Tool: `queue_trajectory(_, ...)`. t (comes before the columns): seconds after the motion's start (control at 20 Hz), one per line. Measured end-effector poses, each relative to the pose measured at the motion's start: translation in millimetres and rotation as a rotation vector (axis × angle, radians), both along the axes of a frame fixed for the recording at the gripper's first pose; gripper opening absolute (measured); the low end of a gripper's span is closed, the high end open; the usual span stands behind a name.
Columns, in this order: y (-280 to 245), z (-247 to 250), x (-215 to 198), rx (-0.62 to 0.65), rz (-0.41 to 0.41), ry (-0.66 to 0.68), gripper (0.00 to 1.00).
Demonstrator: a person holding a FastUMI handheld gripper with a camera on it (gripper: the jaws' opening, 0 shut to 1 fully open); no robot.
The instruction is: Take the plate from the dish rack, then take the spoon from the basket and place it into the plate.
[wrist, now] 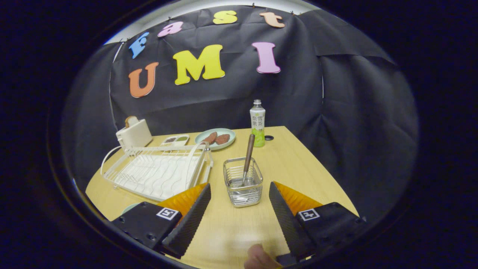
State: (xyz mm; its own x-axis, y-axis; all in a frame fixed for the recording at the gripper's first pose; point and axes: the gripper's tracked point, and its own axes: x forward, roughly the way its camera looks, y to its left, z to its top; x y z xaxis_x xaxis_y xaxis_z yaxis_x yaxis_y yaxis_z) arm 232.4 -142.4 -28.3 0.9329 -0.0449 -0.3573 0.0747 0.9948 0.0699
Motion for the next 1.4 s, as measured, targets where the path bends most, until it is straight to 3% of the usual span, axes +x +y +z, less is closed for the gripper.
queue_trajectory(0.35, -20, 8, 69, -0.035, 0.050, -0.097, 0.98)
queue_trajectory(0.75, -21, 1, 138, 0.027, 0.032, -0.027, 0.97)
queue_trajectory(1.05, -3, -2, 150, 0.058, 0.119, -0.022, 0.65)
queue_trajectory(1.2, 0, 0, 150, 0.066, 0.124, -0.023, 0.20)
queue_trajectory(1.4, 10, 3, 142, 0.012, 0.152, -0.044, 0.14)
